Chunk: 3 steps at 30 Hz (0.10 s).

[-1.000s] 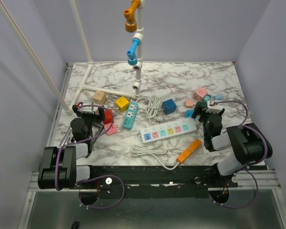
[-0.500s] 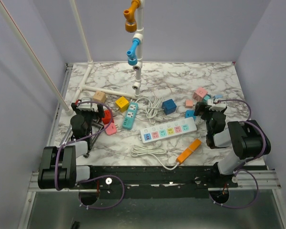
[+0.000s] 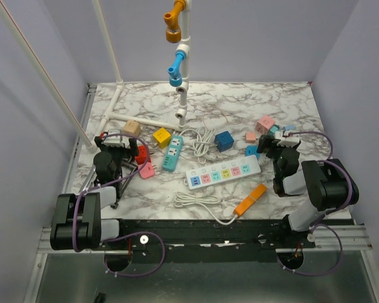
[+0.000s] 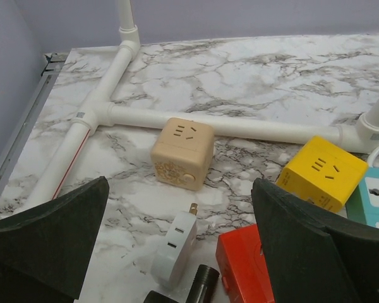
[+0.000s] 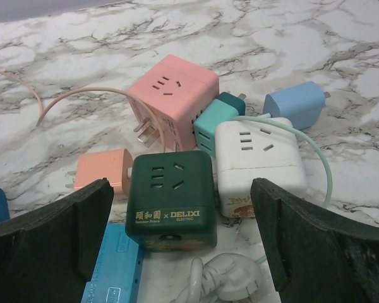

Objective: Pull the plug off the socket
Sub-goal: Reset both arms

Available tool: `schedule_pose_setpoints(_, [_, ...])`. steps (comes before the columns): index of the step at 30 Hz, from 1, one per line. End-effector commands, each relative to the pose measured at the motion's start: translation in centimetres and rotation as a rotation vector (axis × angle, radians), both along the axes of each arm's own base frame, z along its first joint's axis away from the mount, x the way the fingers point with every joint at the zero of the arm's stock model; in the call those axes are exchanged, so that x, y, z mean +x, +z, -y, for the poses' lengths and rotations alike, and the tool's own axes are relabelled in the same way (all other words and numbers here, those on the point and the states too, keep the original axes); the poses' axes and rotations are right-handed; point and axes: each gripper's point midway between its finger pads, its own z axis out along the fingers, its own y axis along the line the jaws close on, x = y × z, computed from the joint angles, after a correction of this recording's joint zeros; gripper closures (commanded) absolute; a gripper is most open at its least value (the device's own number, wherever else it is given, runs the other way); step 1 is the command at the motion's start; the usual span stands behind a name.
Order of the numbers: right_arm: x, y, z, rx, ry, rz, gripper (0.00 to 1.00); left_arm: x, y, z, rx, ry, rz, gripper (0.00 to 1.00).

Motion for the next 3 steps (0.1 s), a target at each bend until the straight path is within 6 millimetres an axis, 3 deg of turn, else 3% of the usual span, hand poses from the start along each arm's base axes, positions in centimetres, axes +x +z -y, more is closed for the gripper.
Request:
schedule_pose_setpoints(1, [0.01,0.8,-0.35,0.011,0.02,0.038,0.0,0.58,0.78,-0.22,-0.007,0.024,0.016,0.02])
schedule_pose_setpoints(3, [0.01,0.8,-0.35,0.01,0.02,0.038,0.0,0.47,0.86,-0.23,-0.006,0.025,0.022,0.02])
